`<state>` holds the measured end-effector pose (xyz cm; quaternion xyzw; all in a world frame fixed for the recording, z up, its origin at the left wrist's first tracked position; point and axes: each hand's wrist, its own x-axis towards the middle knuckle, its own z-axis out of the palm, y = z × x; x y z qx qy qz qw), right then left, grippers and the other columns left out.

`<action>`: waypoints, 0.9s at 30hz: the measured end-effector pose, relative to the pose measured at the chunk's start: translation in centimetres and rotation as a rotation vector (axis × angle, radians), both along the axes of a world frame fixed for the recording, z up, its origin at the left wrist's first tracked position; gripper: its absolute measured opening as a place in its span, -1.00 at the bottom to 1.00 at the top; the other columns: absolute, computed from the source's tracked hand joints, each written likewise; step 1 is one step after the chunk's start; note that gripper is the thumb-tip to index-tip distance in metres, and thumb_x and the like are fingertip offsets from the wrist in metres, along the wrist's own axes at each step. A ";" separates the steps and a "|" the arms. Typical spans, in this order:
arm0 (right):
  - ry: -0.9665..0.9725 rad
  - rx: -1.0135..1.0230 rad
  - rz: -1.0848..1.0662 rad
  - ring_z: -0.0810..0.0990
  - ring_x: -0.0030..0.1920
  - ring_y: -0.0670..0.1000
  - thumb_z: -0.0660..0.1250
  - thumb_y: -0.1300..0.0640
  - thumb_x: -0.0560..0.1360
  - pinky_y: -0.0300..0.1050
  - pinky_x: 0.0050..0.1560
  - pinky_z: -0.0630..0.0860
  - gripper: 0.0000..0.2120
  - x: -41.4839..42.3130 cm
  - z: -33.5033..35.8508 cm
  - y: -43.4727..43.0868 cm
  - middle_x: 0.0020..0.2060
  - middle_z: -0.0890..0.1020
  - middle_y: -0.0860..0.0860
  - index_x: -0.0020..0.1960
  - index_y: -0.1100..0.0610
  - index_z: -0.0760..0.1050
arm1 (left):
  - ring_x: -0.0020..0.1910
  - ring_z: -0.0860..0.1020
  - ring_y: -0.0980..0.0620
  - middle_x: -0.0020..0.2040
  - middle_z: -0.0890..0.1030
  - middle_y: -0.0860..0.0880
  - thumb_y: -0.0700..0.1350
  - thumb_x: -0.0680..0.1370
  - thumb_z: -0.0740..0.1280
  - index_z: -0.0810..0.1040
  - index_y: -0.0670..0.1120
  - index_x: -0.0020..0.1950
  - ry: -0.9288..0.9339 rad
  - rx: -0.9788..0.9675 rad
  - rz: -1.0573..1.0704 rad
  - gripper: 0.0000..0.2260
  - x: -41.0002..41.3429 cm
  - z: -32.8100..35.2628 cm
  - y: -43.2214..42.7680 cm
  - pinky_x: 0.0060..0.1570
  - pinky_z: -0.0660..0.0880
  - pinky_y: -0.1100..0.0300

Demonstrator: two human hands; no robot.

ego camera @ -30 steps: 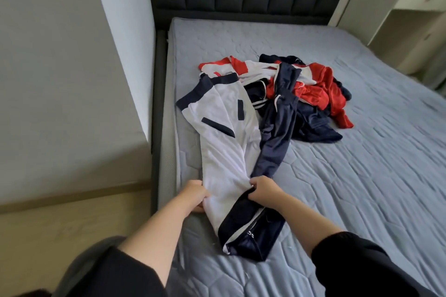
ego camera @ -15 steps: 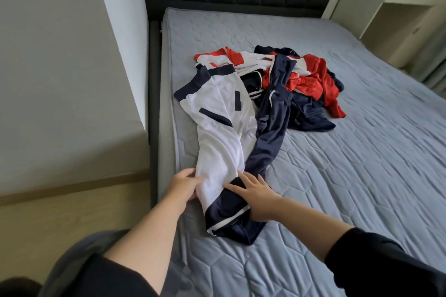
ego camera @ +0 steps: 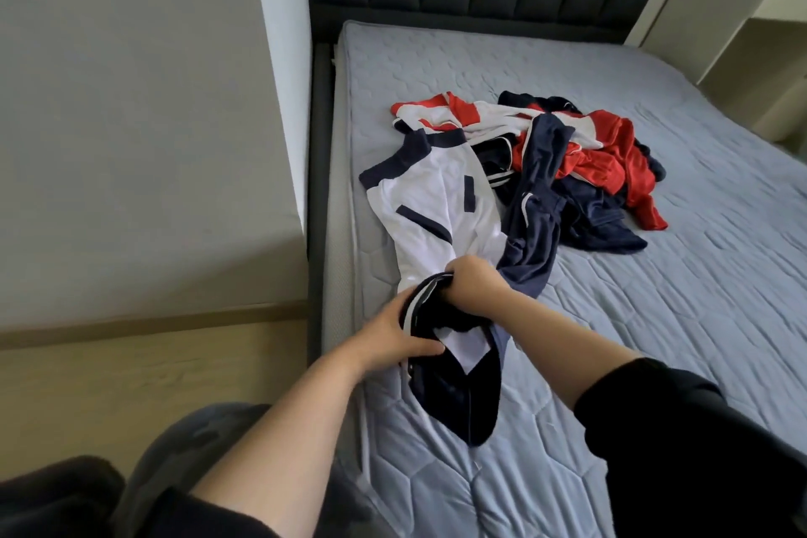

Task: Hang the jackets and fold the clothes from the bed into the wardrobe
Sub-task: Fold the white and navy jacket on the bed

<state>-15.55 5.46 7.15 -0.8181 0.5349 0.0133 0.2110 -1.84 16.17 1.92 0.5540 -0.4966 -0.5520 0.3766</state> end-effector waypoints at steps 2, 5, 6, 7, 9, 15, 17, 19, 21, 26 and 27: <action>0.022 0.128 0.039 0.50 -0.27 0.07 0.33 0.07 0.45 -0.17 -0.34 0.36 -0.76 0.8 1.1 -0.4 -0.38 0.51 0.01 -0.34 0.11 0.40 | 0.12 0.54 0.24 0.16 0.54 0.19 -0.33 0.33 0.46 0.34 0.16 0.35 0.019 -0.029 0.085 -0.29 0.9 0.1 -0.1 0.00 0.46 0.41; 0.005 0.498 0.054 0.66 -0.27 -0.02 0.49 -0.11 0.34 -0.23 -0.26 0.52 -0.68 0.3 3.5 -1.4 -0.29 0.68 -0.02 -0.14 0.13 0.60 | -0.14 0.61 0.13 -0.09 0.65 0.02 -0.47 0.38 0.32 0.53 0.01 0.13 0.174 0.044 0.422 -0.54 2.7 0.6 -0.2 -0.17 0.52 0.29; -0.030 0.651 0.020 0.69 -0.20 -0.01 0.51 -0.11 0.33 -0.19 -0.17 0.57 -0.63 -0.2 4.1 -1.9 -0.21 0.71 0.01 -0.05 0.15 0.62 | -0.21 0.60 0.07 -0.18 0.65 -0.03 -0.46 0.39 0.31 0.59 -0.03 -0.02 0.160 0.058 0.509 -0.64 3.2 0.5 -0.3 -0.20 0.51 0.24; -0.063 0.733 -0.009 0.70 -0.14 0.02 0.51 -0.09 0.35 -0.14 -0.08 0.59 -0.61 -0.7 4.5 -2.3 -0.15 0.71 0.04 0.01 0.18 0.62 | -0.28 0.56 0.02 -0.26 0.63 -0.06 -0.44 0.39 0.31 0.61 -0.06 -0.16 0.127 0.082 0.575 -0.71 3.6 0.4 -0.4 -0.25 0.46 0.20; -0.082 0.584 -0.051 0.66 -0.13 0.02 0.44 -0.06 0.43 -0.14 -0.09 0.57 -0.66 -1.5 4.4 -3.1 -0.15 0.69 0.04 0.03 0.19 0.61 | -0.37 0.42 -0.01 -0.37 0.51 -0.11 -0.40 0.39 0.30 0.54 -0.11 -0.33 0.107 0.187 0.662 -0.78 4.1 -0.1 -0.5 -0.34 0.32 0.20; -0.339 0.397 -0.053 0.63 0.02 -0.07 0.29 -0.10 0.54 -0.15 0.06 0.53 -0.72 -1.7 2.7 -3.1 -0.06 0.68 -0.02 0.05 0.10 0.56 | -0.37 0.54 -0.04 -0.34 0.59 -0.12 -0.31 0.50 0.32 0.58 -0.17 -0.26 0.478 0.347 0.666 -0.85 3.9 0.4 -1.0 -0.33 0.44 0.21; -0.261 0.479 0.117 0.58 0.06 -0.17 0.34 -0.16 0.49 -0.27 0.07 0.45 -0.74 -1.1 2.2 -2.2 0.00 0.65 -0.12 0.07 -0.03 0.57 | -0.36 0.60 -0.01 -0.31 0.64 -0.12 -0.28 0.52 0.32 0.60 -0.18 -0.18 0.562 0.321 0.634 -0.89 3.8 1.0 -1.1 -0.37 0.51 0.24; -0.199 0.503 0.204 0.59 -0.01 -0.21 0.40 -0.13 0.45 -0.32 0.04 0.44 -0.80 -0.4 1.5 -1.4 -0.05 0.65 -0.17 0.03 -0.11 0.57 | -0.36 0.62 0.00 -0.30 0.65 -0.12 -0.30 0.53 0.30 0.58 -0.19 -0.15 0.620 0.271 0.597 -0.90 3.8 1.0 -1.2 -0.38 0.54 0.25; -0.139 0.470 0.218 0.59 -0.18 -0.14 0.42 -0.03 0.43 -0.26 -0.04 0.47 -0.85 0.1 0.9 -1.2 -0.21 0.64 -0.13 -0.03 -0.02 0.59 | -0.36 0.62 0.01 -0.31 0.65 -0.10 -0.32 0.54 0.29 0.58 -0.18 -0.16 0.610 0.219 0.590 -0.88 3.7 1.0 -1.1 -0.36 0.54 0.26; -0.323 0.303 0.020 0.45 -0.37 -0.09 0.34 0.17 0.50 -0.43 -0.41 0.36 -0.88 1.4 0.5 -1.4 -0.39 0.51 -0.01 -0.20 0.15 0.56 | -0.26 0.55 0.06 -0.26 0.61 -0.01 -0.13 0.52 0.38 0.62 -0.04 -0.17 0.107 0.143 0.605 -0.93 3.7 0.1 -1.5 -0.28 0.45 0.28; -0.402 0.207 -0.078 0.43 -0.38 -0.08 0.30 0.20 0.52 -0.45 -0.47 0.31 -0.85 1.6 0.5 -1.7 -0.40 0.49 -0.01 -0.23 0.14 0.54 | -0.20 0.57 0.04 -0.19 0.62 -0.03 -0.08 0.50 0.41 0.61 -0.02 -0.10 0.106 0.176 0.539 -0.97 3.6 0.2 -1.5 -0.19 0.48 0.25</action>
